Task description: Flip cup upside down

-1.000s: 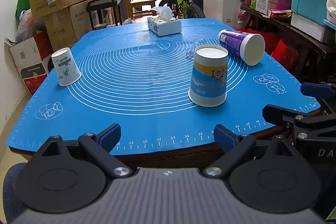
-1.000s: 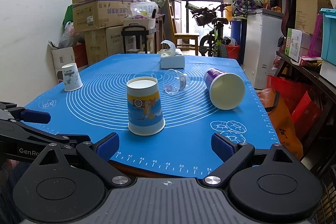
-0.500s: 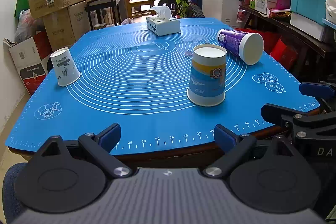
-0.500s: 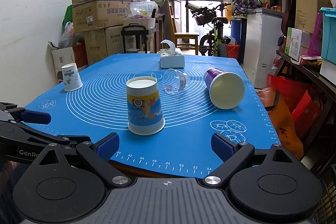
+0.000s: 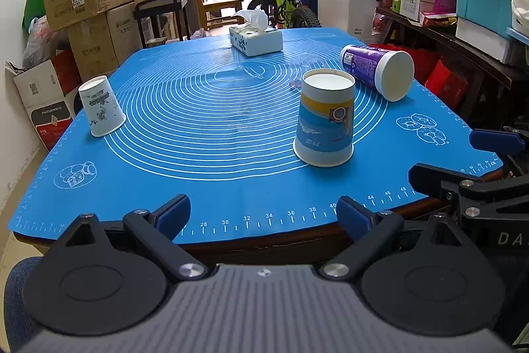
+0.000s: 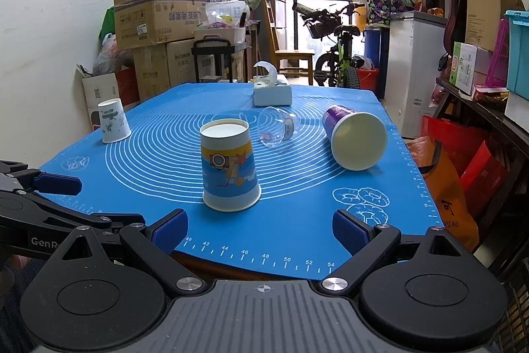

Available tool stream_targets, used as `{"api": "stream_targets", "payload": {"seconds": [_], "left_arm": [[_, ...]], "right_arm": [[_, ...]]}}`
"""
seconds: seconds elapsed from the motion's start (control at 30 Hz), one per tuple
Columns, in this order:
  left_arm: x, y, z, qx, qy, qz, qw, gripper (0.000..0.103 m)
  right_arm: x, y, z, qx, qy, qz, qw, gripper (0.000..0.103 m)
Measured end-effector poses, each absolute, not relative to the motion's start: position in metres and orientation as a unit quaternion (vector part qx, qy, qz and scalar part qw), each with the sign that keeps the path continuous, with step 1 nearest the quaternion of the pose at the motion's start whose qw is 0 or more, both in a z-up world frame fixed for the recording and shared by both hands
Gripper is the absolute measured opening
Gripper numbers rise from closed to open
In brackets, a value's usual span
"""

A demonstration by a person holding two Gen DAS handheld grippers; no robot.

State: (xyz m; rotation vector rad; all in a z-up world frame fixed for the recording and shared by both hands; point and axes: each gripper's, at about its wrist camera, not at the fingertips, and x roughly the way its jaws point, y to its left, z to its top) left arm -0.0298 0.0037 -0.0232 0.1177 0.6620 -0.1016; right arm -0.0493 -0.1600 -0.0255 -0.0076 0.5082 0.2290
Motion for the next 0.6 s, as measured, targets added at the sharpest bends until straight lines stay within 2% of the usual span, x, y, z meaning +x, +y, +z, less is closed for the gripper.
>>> {"api": "stream_targets", "payload": {"seconds": [0.6], "left_arm": [[-0.0301,0.0013,-0.0240,0.059,0.326,-0.050,0.942,0.094]], "right_arm": [[-0.0493,-0.1602,-0.0255,-0.003,0.252,0.113,0.961,0.094]]}}
